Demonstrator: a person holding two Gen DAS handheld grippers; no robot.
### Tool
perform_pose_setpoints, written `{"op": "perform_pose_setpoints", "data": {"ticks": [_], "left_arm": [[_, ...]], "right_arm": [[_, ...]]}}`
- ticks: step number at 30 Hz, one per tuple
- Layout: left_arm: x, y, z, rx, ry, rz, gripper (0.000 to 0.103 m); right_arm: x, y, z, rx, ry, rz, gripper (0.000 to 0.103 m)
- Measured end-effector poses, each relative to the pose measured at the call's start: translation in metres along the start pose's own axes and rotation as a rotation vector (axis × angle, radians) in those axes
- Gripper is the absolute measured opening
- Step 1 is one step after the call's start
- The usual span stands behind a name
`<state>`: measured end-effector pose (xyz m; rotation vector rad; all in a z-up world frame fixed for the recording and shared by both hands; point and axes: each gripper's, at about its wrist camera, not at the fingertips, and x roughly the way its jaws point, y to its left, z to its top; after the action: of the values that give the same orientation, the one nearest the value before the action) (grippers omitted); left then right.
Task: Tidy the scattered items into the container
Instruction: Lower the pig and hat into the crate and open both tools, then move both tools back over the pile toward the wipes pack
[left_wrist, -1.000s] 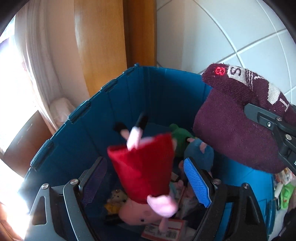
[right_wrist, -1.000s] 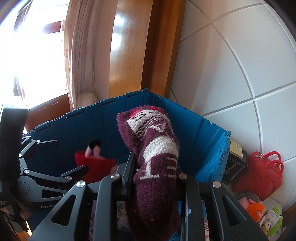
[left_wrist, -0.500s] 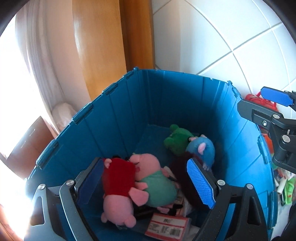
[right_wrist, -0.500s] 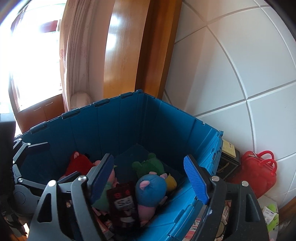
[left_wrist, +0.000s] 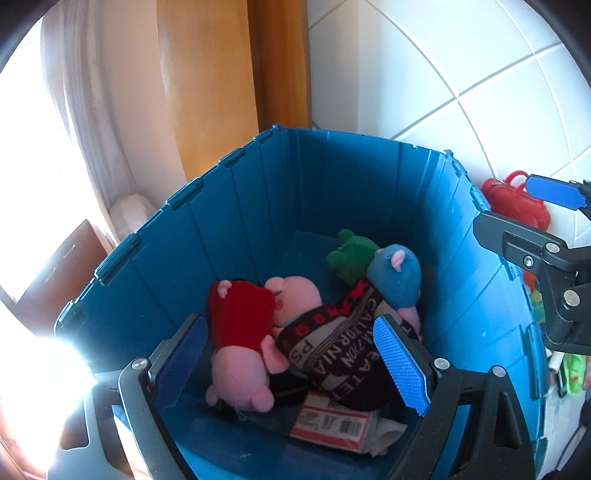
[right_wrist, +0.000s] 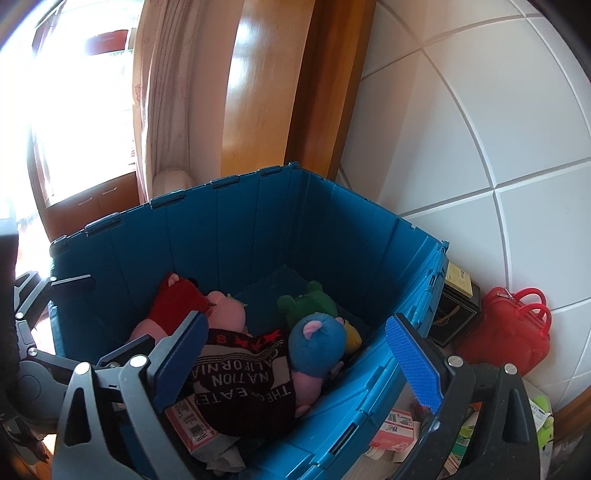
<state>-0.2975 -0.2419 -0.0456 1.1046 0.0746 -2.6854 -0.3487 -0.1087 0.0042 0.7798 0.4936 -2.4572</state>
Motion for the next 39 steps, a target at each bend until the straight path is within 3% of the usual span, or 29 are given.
{"op": "perform_pose_setpoints", "data": {"ticks": [12, 20, 27, 39], "left_arm": [[-0.043, -0.013, -0.042, 0.037, -0.003, -0.015, 0.092], [-0.071, -0.047, -0.055, 0.082, -0.039, -0.043, 0.092], [-0.088, -0.099, -0.062, 0.146, -0.052, -0.097, 0.093], [-0.108, -0.221, -0.077, 0.230, -0.051, -0.199, 0.093]], "right_arm": [[-0.046, 0.011, -0.046, 0.030, 0.026, 0.022, 0.098], [-0.082, -0.016, -0.085, 0.105, 0.027, -0.017, 0.098], [-0.110, -0.062, -0.123, 0.195, 0.041, -0.076, 0.098], [-0.154, -0.157, -0.199, 0.298, 0.082, -0.143, 0.098]]}}
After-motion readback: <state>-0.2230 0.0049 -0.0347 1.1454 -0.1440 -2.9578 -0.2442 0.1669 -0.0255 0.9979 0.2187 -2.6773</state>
